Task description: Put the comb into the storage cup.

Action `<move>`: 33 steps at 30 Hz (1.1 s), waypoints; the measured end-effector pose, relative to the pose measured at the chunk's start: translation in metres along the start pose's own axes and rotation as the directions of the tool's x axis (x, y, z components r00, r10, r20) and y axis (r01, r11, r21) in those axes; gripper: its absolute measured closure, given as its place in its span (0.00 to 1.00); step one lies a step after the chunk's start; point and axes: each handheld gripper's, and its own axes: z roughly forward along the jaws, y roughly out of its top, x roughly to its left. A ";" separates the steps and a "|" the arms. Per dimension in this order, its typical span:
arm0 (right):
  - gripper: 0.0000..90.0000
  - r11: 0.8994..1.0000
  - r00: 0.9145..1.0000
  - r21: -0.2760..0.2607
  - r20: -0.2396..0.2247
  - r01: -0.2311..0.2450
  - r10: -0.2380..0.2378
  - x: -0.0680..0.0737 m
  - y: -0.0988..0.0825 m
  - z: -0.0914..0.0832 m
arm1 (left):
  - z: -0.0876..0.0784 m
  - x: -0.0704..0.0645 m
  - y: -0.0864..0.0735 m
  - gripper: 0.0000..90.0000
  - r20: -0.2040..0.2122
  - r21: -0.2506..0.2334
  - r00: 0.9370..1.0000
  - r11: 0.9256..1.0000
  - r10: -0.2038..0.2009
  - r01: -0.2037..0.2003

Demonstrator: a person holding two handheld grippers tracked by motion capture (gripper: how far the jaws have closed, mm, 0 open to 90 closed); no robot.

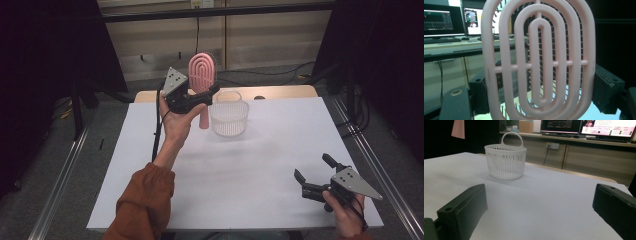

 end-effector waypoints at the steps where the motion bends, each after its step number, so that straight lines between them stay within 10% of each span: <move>1: 0.00 1.000 1.000 0.000 -0.001 -0.001 0.001 0.000 0.000 0.000 | 0.000 0.000 0.000 0.23 0.000 0.000 1.000 1.000 0.000 0.000; 33: 0.00 1.000 1.000 0.000 -0.003 0.002 -0.002 0.000 0.000 -0.002 | 0.046 0.008 0.002 0.23 -0.042 -0.005 0.998 0.999 0.039 -0.040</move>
